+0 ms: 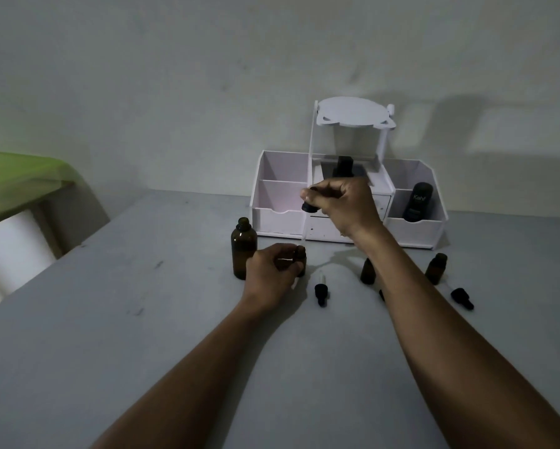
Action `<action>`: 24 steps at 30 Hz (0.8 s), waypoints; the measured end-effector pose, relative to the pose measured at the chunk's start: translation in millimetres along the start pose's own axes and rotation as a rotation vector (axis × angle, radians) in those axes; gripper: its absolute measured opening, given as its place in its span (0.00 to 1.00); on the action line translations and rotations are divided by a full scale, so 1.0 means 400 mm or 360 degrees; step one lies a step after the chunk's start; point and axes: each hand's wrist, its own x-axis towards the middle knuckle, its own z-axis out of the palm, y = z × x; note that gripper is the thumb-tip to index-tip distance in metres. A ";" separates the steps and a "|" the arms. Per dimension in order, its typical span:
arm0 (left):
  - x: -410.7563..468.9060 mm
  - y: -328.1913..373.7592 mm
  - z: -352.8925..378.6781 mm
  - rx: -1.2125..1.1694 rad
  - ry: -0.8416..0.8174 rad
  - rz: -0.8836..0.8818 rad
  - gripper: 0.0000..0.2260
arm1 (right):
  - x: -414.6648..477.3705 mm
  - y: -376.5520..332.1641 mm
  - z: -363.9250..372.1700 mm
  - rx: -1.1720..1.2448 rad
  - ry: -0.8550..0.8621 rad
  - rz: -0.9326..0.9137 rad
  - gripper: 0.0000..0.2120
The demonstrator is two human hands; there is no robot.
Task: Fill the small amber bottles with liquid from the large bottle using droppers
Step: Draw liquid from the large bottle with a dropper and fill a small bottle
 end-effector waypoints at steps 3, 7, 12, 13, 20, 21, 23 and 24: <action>-0.012 0.008 -0.002 -0.0051 0.0032 -0.0021 0.23 | 0.001 -0.012 -0.005 0.0000 0.0069 -0.0022 0.07; -0.038 0.014 -0.028 0.0044 0.0210 0.0228 0.21 | 0.005 -0.039 -0.014 0.0106 0.0236 -0.0088 0.07; -0.044 0.031 -0.111 -0.0117 0.0745 0.0699 0.11 | 0.002 -0.096 -0.022 0.0311 0.0348 -0.0191 0.03; -0.037 0.026 -0.131 -0.0156 0.0840 0.0693 0.11 | 0.000 -0.109 -0.020 0.0367 0.0352 -0.0211 0.03; 0.022 -0.094 -0.204 -0.0327 0.0523 0.0246 0.26 | 0.006 -0.170 0.050 0.0534 0.0371 -0.0279 0.02; 0.025 -0.102 -0.205 -0.0367 0.0440 0.0204 0.27 | 0.007 -0.168 0.063 0.0531 0.0363 -0.0269 0.02; 0.029 -0.107 -0.200 -0.0449 0.0308 0.0159 0.27 | 0.007 -0.161 0.085 0.0533 0.0332 -0.0242 0.02; 0.028 -0.105 -0.197 -0.0483 0.0260 0.0156 0.26 | 0.006 -0.155 0.094 0.0533 0.0308 -0.0232 0.02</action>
